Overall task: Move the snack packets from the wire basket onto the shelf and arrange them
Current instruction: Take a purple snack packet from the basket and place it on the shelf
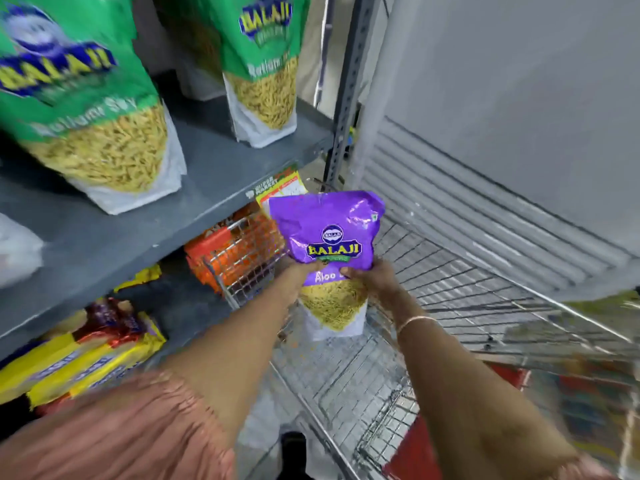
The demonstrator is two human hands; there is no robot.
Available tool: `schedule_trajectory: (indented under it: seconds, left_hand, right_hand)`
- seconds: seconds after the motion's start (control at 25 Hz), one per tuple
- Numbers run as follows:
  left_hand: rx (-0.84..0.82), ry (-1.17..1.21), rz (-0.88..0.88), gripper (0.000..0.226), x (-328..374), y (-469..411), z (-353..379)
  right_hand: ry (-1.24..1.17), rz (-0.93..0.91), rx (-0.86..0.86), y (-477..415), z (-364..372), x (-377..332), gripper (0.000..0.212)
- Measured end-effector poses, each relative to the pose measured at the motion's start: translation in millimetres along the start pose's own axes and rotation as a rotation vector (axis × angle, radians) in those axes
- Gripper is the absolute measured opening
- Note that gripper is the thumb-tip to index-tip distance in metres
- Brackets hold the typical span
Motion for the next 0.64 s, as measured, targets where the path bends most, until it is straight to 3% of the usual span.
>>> schedule_trajectory:
  seconds: [0.16, 0.24, 0.36, 0.44, 0.48, 0.64]
  left_hand:
    - [-0.08, 0.019, 0.188, 0.024, 87.3, 88.9, 3.1]
    - [-0.01, -0.019, 0.305, 0.018, 125.5, 130.8, -26.4]
    - [0.062, -0.077, 0.465, 0.035, 168.8, 166.4, -87.9]
    - [0.108, -0.155, 0.523, 0.044, 190.4, 195.2, -137.4]
    - [0.146, -0.201, 0.547, 0.042, 198.2, 215.5, -165.1]
    - [0.205, -0.34, 0.633, 0.033, 222.8, 284.9, -277.1]
  right_hand:
    - [0.072, -0.179, 0.086, 55.9, -0.2, -86.2, 0.039]
    - [0.095, -0.262, 0.051, 86.4, 19.7, -125.4, 0.039]
    - [0.158, -0.394, -0.073, 125.0, 73.4, -176.2, 0.029]
    - [0.19, -0.461, -0.17, 145.4, 118.9, -199.9, 0.038]
    - [0.213, -0.483, -0.218, 157.3, 145.0, -208.3, 0.045]
    - [0.275, -0.587, -0.484, 200.0, 268.6, -236.1, 0.035]
Point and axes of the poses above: each hand's wrist, its own y-axis away from the middle knuckle, its own z-axis out of the palm, x = y × z, the point moved 9 cm from there along -y, towards the middle knuckle, and after that the axes turned 6 degrees about y, right-handed, at the moved point
